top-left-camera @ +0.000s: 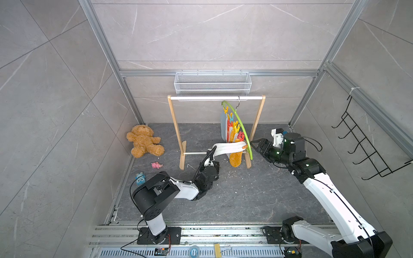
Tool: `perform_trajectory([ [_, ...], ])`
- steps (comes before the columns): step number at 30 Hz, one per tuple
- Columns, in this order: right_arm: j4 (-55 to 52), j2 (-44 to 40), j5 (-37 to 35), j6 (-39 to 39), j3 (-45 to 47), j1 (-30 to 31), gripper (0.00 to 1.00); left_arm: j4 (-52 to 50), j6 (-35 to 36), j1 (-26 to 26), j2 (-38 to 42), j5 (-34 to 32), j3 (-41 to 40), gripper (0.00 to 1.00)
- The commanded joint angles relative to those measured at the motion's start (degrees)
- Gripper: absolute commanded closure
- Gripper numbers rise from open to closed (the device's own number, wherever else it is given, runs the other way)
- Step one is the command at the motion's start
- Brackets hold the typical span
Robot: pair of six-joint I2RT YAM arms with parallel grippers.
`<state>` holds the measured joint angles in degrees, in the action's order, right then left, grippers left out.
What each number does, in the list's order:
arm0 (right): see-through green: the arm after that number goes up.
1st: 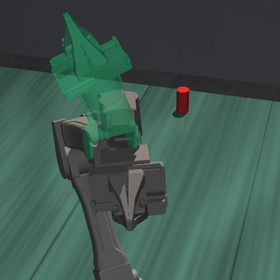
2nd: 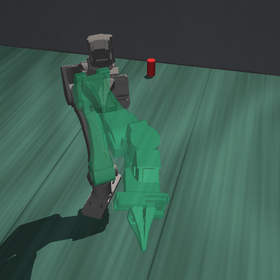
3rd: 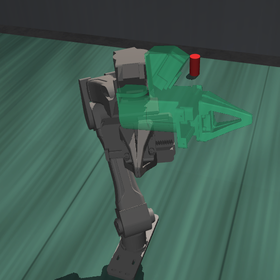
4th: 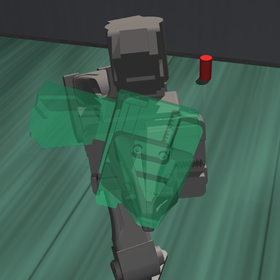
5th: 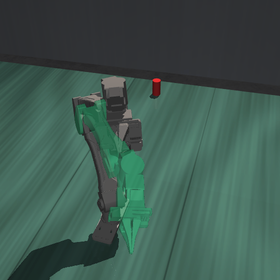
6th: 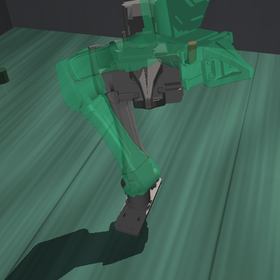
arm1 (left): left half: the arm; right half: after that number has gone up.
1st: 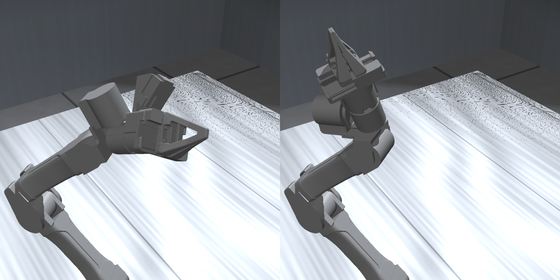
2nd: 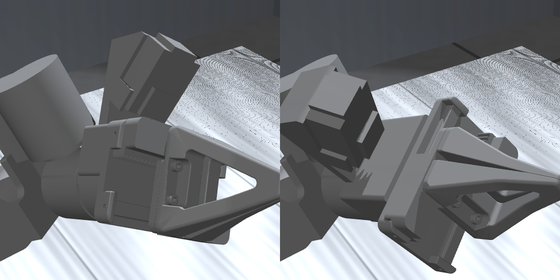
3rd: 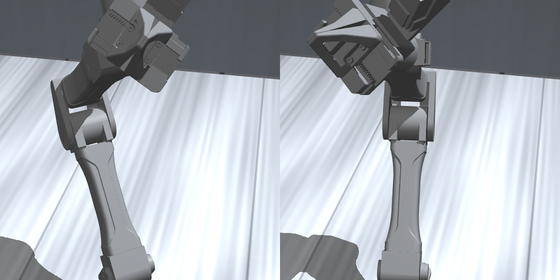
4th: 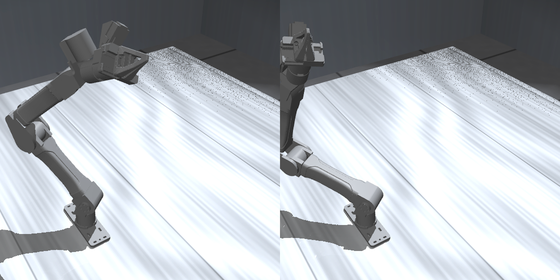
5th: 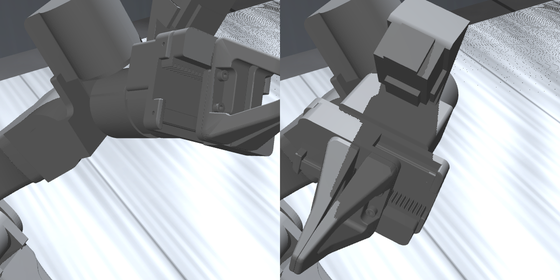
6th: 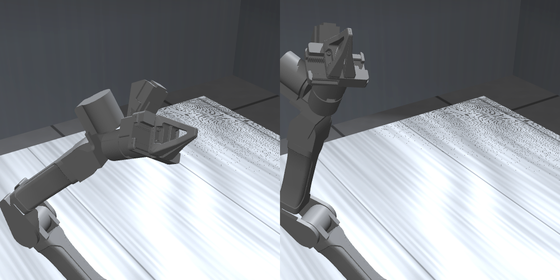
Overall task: Take the shoe insoles off the hanger
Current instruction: Remove the insole from the hanger.
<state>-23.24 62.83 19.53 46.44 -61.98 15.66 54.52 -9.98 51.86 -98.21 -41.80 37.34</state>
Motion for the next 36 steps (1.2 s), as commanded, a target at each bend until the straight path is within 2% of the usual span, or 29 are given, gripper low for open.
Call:
perform_trajectory([
  [1,1.3,1.1,-0.2,1.4,-1.9,-0.1,0.28,0.3,1.0,-0.5,2.4,0.6,1.0,1.0],
  [11,7.9,3.2,1.7,6.2,-0.6,-0.1,0.3,-1.0,-0.2,-0.6,2.0,1.4,1.1,1.0],
  [19,10.8,4.4,3.0,8.6,0.6,-0.1,0.37,-1.5,-0.1,-0.7,2.1,2.0,1.2,1.0],
  [31,12.2,4.6,3.7,10.1,3.3,-0.2,0.33,-1.8,-0.6,-0.7,2.0,2.5,1.1,1.0],
  [36,12.6,3.9,3.8,10.6,4.1,-0.3,0.38,-1.9,-0.7,-0.7,2.1,2.6,1.0,1.0],
])
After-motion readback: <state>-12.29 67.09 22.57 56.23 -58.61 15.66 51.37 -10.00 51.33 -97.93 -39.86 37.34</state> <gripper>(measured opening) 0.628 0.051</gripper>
